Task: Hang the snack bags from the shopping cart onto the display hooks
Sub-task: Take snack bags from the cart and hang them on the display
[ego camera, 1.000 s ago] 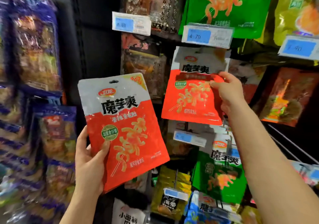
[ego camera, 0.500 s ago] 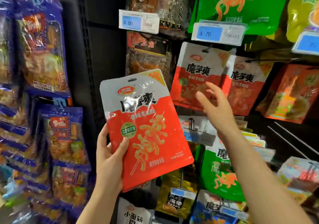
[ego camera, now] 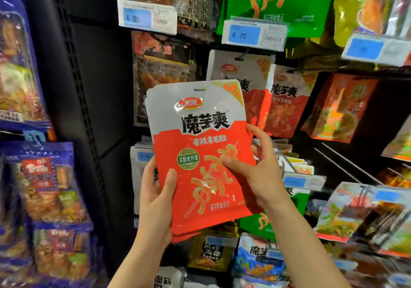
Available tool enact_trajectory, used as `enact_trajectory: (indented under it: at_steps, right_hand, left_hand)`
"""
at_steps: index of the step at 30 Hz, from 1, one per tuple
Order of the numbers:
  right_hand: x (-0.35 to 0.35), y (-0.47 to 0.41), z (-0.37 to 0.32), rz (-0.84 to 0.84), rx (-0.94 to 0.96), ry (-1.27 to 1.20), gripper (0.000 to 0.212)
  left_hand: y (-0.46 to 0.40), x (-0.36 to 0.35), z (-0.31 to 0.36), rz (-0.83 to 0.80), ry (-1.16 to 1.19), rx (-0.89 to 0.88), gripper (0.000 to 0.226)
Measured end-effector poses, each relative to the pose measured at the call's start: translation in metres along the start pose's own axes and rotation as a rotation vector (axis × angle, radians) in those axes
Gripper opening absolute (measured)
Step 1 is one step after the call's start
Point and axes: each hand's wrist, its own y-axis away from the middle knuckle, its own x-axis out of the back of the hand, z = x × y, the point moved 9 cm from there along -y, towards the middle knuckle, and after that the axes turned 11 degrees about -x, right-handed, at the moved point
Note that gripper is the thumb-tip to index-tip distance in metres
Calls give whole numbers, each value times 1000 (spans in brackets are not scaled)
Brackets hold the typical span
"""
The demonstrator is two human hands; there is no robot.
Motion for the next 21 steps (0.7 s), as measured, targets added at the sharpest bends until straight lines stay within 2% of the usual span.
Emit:
enact_trajectory:
  at_steps: [6, 12, 16, 21]
  right_hand:
    - [16, -2, -7, 117, 68, -125, 72]
    - [42, -5, -30, 210, 195, -121, 73]
    - [53, -16, -47, 187, 258, -56, 73]
    - [46, -26, -53, 95, 247, -52, 71]
  left_hand:
    - [-6, 3, 9, 21, 32, -46, 25]
    - [-7, 13, 9, 70, 0, -40, 25]
    - [-8, 24, 12, 125, -29, -72, 25]
    - [-8, 32, 17, 169, -55, -105, 24]
